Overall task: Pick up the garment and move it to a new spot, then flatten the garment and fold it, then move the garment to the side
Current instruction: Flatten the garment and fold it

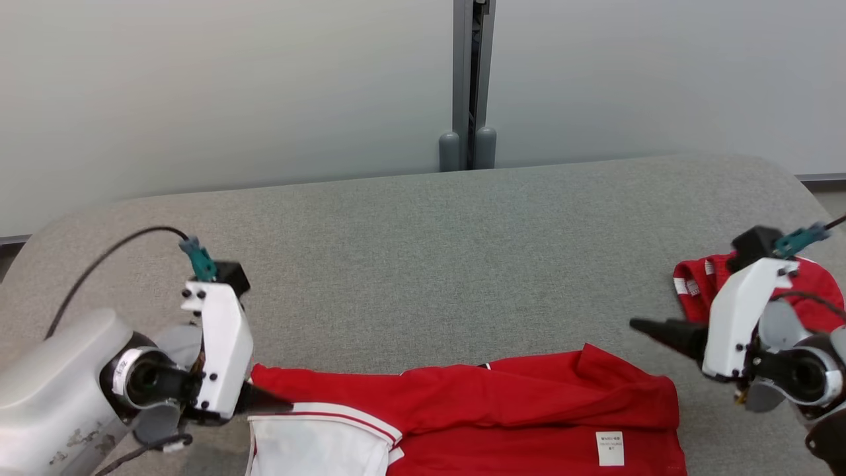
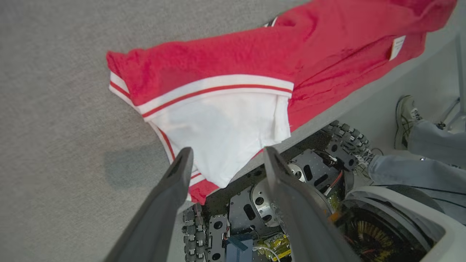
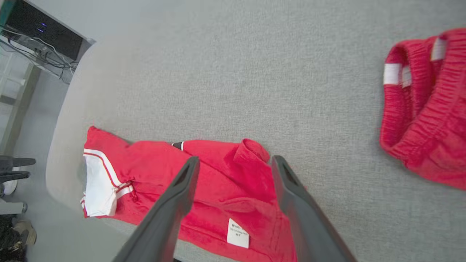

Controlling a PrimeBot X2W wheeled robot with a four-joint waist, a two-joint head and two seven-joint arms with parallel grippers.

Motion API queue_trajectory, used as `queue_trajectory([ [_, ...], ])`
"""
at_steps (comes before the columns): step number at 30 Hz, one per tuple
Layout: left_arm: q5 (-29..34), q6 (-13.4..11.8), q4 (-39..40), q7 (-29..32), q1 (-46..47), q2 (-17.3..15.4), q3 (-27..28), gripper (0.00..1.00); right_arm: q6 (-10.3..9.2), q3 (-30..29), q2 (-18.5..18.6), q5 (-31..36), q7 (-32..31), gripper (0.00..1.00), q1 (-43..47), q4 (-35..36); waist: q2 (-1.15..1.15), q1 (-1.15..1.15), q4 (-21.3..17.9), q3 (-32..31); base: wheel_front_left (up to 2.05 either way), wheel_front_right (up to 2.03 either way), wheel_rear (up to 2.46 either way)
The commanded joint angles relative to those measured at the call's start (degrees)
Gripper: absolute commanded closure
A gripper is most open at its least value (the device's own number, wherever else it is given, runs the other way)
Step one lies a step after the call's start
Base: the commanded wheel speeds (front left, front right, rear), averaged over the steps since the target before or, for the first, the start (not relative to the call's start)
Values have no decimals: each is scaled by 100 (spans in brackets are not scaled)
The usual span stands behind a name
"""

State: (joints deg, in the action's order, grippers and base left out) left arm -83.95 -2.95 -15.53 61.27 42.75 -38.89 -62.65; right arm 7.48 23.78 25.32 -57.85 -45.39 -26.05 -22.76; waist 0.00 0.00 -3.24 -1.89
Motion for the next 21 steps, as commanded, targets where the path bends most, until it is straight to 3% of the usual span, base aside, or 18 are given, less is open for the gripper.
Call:
queue_trajectory([
  [1, 122, 85, 27, -319, 79, -16, 148, 0, 5, -187, 45, -68, 222, 0, 103, 177, 0, 0, 13, -31, 0, 0, 0],
  [5, 404, 245, 117, -1295, 24, -90, 467, 0, 5, -683, 94, 10, 961, 0, 297, 664, 0, 0, 24, -81, 0, 0, 0],
  [9, 729, 225, 254, -2455, -218, -159, 795, 0, 5, -1137, 41, 233, 1809, 0, 657, 1070, 0, 0, 51, -127, 0, 0, 0],
  [14, 1116, -134, 512, -4272, -781, -144, 1298, 0, 5, -1627, -190, 646, 2795, 0, 1358, 1477, 0, 0, 96, -182, 0, 0, 0],
  [16, 1207, -218, 589, -4625, -925, -138, 1375, 0, 5, -1714, -248, 748, 2966, 0, 1519, 1565, 0, 0, 105, -191, 0, 0, 0],
  [17, 1333, -420, 731, -5349, -1241, -90, 1557, 0, 5, -1879, -340, 988, 3310, 0, 1828, 1737, 0, 0, 129, -215, 0, 0, 0],
  [21, 1562, -777, 1039, -6501, -1892, -12, 1778, 0, 5, -2126, -620, 1420, 3833, 0, 2399, 2095, 0, 0, 159, -225, 0, 0, 0],
])
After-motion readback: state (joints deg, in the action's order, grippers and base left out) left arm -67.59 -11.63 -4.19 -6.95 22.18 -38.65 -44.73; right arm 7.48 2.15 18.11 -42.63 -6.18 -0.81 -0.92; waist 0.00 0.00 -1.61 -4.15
